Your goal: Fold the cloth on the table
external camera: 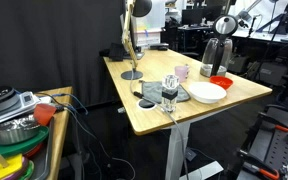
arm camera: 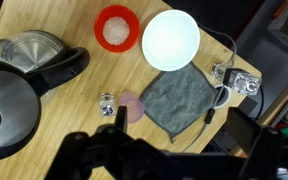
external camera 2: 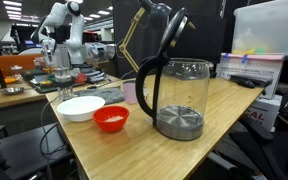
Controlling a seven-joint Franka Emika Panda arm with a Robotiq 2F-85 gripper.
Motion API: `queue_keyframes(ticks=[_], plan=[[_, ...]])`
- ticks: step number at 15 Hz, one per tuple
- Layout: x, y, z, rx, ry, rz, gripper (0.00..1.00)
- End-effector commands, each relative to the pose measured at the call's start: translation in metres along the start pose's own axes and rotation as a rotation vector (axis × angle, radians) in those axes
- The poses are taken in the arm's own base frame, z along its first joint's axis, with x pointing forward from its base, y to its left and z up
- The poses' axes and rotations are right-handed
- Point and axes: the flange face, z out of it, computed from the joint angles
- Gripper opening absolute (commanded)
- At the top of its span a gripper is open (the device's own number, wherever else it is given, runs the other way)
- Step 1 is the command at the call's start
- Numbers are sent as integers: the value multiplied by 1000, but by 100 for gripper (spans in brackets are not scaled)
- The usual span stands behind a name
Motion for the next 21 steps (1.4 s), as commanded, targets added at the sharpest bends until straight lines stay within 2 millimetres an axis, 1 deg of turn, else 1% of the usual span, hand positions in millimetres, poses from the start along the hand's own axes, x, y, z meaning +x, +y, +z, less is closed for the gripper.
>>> queue_keyframes(ticks=[1,16,19,21], plan=[[0,0,-1,0,0,0,100],[0,0,-1,0,0,0,100],[14,-15,8,-25,2,-20,100],[30,-32,18,-70,9,-58,100]])
